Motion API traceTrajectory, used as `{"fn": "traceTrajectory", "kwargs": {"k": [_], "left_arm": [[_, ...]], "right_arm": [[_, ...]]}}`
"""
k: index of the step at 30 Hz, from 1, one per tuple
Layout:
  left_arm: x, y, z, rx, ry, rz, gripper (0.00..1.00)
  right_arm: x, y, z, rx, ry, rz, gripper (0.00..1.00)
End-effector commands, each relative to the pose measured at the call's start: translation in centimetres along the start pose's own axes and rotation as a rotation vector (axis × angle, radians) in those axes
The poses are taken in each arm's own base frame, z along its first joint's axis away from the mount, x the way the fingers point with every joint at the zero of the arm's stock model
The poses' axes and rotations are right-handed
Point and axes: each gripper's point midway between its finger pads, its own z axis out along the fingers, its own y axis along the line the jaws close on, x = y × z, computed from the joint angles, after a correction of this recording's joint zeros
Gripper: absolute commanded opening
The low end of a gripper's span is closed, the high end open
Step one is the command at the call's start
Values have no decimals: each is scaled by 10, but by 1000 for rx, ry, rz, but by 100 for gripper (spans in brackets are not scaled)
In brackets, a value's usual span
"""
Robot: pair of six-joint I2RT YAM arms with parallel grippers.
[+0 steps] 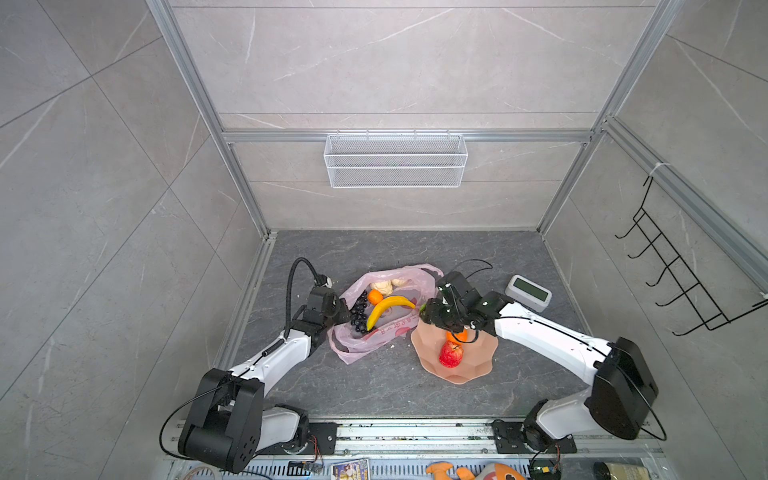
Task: Take the fake fruits out of the plastic bag
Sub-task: 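Lift the green custard apple out over the peach bowl with the right gripper, then lower the green custard apple into the bowl and open the right gripper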
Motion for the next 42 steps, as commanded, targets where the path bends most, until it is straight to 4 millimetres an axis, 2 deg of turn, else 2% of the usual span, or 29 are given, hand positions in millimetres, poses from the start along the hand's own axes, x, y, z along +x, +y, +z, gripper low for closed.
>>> {"fn": "traceTrajectory", "kwargs": {"k": [1, 4, 8, 19, 27, 42], "left_arm": [[-19, -6, -3, 13, -53, 22, 0], [-19, -6, -3, 14, -54, 21, 0], [-19, -7, -3, 18, -53, 20, 0], [-19, -6, -1, 17, -49, 19, 0], [-18, -7, -1, 19, -47, 22, 0], [-19, -6, -2, 15, -50, 24, 0]], "right_arm": [[5, -31, -27, 48, -14, 67, 60], [12, -56, -40, 65, -9, 129, 60], [24, -84, -43, 76, 18, 225, 59], [54, -127, -34, 94, 96, 483, 60], [63, -135, -28, 94, 120, 570, 62], [59, -132, -12, 89, 142, 586, 67]]}}
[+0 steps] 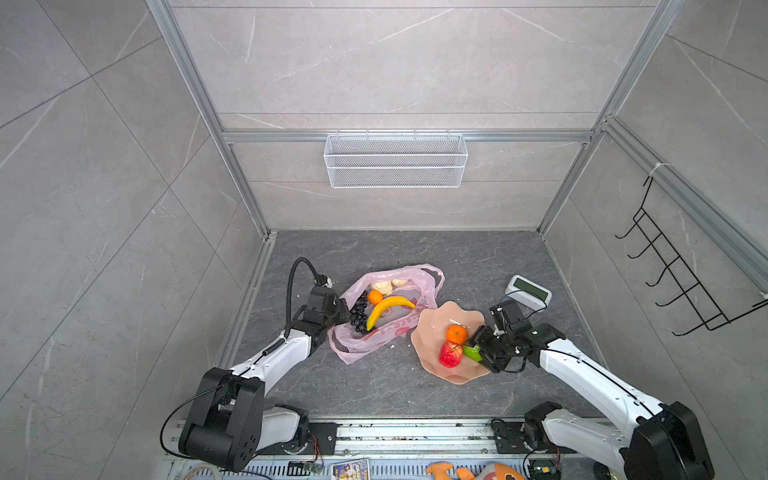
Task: Take the fake fruits out of the plastic bag
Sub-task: 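Lower the green custard apple into the bowl and open the right gripper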
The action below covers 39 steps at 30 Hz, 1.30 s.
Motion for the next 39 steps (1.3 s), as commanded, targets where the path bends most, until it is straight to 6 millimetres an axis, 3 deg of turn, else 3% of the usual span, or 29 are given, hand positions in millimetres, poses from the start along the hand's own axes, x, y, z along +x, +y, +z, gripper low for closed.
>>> {"fn": "traceTrajectory", "kwargs": {"k": [1, 18, 28, 39], "left_arm": [[-20, -6, -3, 15, -54, 24, 0], [-19, -6, -2, 12, -51, 25, 0], [-19, -5, -2, 12, -49, 24, 0], [-19, -6, -2, 12, -50, 24, 0]], "right_arm": [[-1, -1, 5, 1, 6, 21, 68], [-4, -7, -5, 35, -31, 16, 77], [-6, -7, -25, 49, -68, -14, 79], [-9, -19, -31, 104, -103, -1, 71]]}}
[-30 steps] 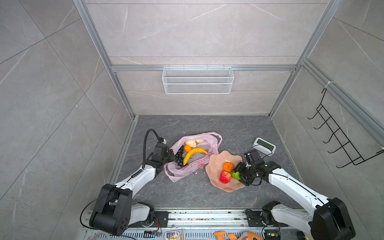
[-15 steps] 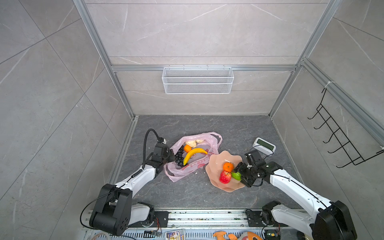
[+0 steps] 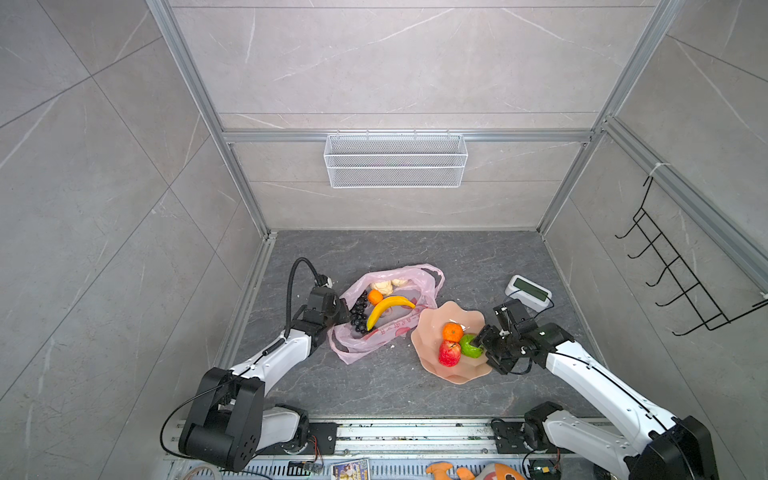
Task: Take the fake fruits out of the plastic bag
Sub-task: 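Lower the green custard apple into the bowl and open the right gripper, then move the right gripper back over the bag toward the beige fruit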
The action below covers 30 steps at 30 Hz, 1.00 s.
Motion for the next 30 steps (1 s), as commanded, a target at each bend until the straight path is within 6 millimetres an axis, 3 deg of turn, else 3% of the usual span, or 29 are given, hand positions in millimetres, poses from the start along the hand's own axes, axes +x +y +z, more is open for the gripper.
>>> {"fn": "traceTrajectory", "kwargs": {"k": [1, 9, 24, 30], "left_arm": [[-19, -6, -2, 13, -51, 19, 0], [-19, -6, -2, 12, -50, 18, 0], [-19, -6, 0, 12, -47, 18, 0], [-18, -6, 0, 16, -45, 19, 0]], "right_arm": [[-6, -10, -9, 51, -42, 0, 70], [-10, -21, -12, 118, -71, 2, 68], [-17, -7, -28, 74, -113, -32, 67], [-25, 13, -40, 30, -140, -85, 68]]}}
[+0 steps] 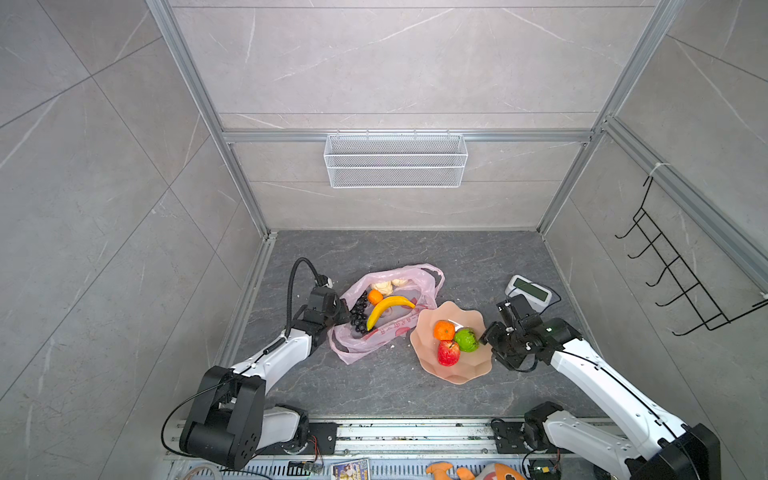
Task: Take the fake fruits out of the plastic bag
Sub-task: 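Move the right gripper back over the bag toward the beige fruit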
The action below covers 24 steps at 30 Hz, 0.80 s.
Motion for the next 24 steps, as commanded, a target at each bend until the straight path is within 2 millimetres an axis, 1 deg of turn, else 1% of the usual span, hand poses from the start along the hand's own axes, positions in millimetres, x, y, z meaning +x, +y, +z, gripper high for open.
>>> {"fn": "traceTrajectory", "kwargs": {"k": [1, 5, 8, 11, 14, 16, 19, 22, 24], "left_arm": [[-21, -8, -2, 21, -54, 18, 0], [-20, -8, -2, 24, -52, 18, 0], [-21, -9, -2, 27, -53, 18, 0], [-21, -10, -3, 33, -55, 19, 0], [-23, -13, -6, 51, -65, 22, 0], [-24, -14, -8, 62, -73, 23, 0], [-24, -15, -10, 68, -79, 26, 0], [-25, -15, -11, 66, -82, 26, 0], [-25, -15, -11, 66, -81, 25, 0]], "right_arm": [[-10, 15, -13, -26, -39, -52, 68], [-13, 47, -15, -49, -53, -165, 68], [-9, 81, -14, -41, -78, -280, 68], [-1, 122, -10, -47, -112, -410, 68], [10, 166, 0, -83, -126, -506, 68], [18, 193, 16, -119, -111, -547, 68], [27, 229, 43, -155, -94, -607, 68], [32, 254, 76, -164, -68, -656, 68], [34, 267, 91, -171, -61, -680, 68]]}}
